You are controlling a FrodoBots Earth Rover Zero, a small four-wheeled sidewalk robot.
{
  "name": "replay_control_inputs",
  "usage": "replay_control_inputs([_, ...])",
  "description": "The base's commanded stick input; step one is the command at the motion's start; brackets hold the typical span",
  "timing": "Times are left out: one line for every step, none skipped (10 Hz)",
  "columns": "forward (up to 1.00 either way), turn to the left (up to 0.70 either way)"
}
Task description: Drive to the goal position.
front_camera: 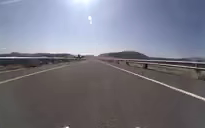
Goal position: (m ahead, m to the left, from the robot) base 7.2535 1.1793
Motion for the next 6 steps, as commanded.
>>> replay_control_inputs([0.70,0.00])
replay_control_inputs([0.70,0.00])
replay_control_inputs([0.70,0.00])
replay_control_inputs([0.70,0.00])
replay_control_inputs([0.70,0.00])
replay_control_inputs([0.70,0.00])
